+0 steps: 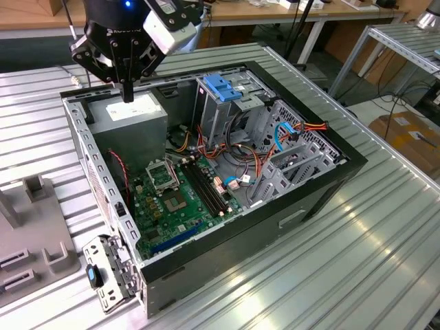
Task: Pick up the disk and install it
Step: 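Reach for the disk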
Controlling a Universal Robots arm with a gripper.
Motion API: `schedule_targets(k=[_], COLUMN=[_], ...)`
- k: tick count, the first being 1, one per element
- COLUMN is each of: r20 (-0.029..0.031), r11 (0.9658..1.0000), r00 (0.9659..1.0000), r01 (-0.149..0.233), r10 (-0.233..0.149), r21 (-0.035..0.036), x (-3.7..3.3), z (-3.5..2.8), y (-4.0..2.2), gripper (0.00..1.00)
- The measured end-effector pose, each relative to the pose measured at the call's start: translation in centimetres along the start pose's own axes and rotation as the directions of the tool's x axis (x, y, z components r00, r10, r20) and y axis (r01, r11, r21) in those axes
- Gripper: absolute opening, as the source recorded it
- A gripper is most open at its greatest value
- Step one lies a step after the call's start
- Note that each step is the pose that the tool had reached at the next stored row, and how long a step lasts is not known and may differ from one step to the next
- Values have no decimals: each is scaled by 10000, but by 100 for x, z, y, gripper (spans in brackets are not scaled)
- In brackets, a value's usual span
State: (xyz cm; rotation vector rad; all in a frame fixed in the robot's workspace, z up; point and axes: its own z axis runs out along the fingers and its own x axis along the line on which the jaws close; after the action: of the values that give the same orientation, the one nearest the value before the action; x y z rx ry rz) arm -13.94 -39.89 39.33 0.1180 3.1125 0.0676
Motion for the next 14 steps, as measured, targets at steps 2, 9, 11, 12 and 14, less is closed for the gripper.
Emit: schedule_targets(k=[2, 9, 11, 12, 14], r20=[0, 0, 0, 0, 0], r11=[10000, 10000, 10000, 10000, 10000], r00=[10000, 10000, 10000, 10000, 10000], r01=[0, 0, 0, 0, 0], r10=[0, 0, 0, 0, 0], r21=[0, 0, 0, 0, 0], x=[8, 18, 21, 28, 36], z=[0, -1, -1, -1, -1], y=[0, -1, -2, -2, -3], gripper=[11, 11, 11, 11, 11])
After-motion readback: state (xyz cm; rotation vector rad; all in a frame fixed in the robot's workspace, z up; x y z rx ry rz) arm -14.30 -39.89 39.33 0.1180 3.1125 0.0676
